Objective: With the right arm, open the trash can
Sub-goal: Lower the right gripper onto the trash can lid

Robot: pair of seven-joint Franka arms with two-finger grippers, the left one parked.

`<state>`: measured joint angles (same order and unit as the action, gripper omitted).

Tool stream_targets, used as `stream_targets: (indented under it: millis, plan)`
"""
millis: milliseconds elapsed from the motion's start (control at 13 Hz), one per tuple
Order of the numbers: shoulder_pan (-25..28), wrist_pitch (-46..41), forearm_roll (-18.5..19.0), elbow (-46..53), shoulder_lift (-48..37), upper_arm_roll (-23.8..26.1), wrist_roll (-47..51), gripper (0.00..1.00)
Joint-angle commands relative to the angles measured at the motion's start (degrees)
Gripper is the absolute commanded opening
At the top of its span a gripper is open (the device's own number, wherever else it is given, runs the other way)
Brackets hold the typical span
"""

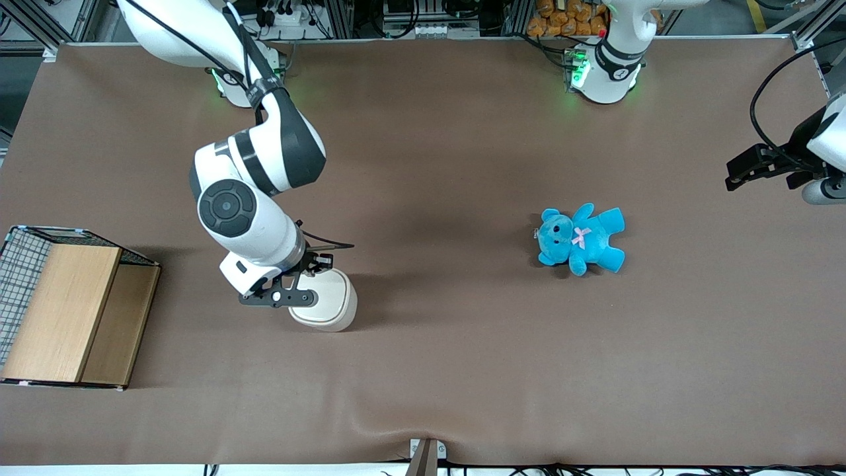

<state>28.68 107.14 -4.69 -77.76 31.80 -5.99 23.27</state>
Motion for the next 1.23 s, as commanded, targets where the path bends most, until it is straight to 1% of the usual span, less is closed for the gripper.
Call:
stream_targets:
  millis: [0,231,692,769,923,1154]
  plan:
    - [-1.26,-0.79,0.74,1.47,1.07,0.36,0.90,0.00]
    - [-1.26,-0.44,0.74,1.47,2.12,0.36,0.90,0.00]
    - [-1.79,5.00,1.00,0.94,4.85,0.36,0.82,0.00]
    - [-1.88,5.44,1.26,0.94,5.28,0.28,0.81,0.00]
    - [-1.88,5.88,3.19,0.86,5.90,0.28,0.81,0.00]
    - [-2.05,7.20,3.20,-0.28,6.43,0.36,0.90,0.00]
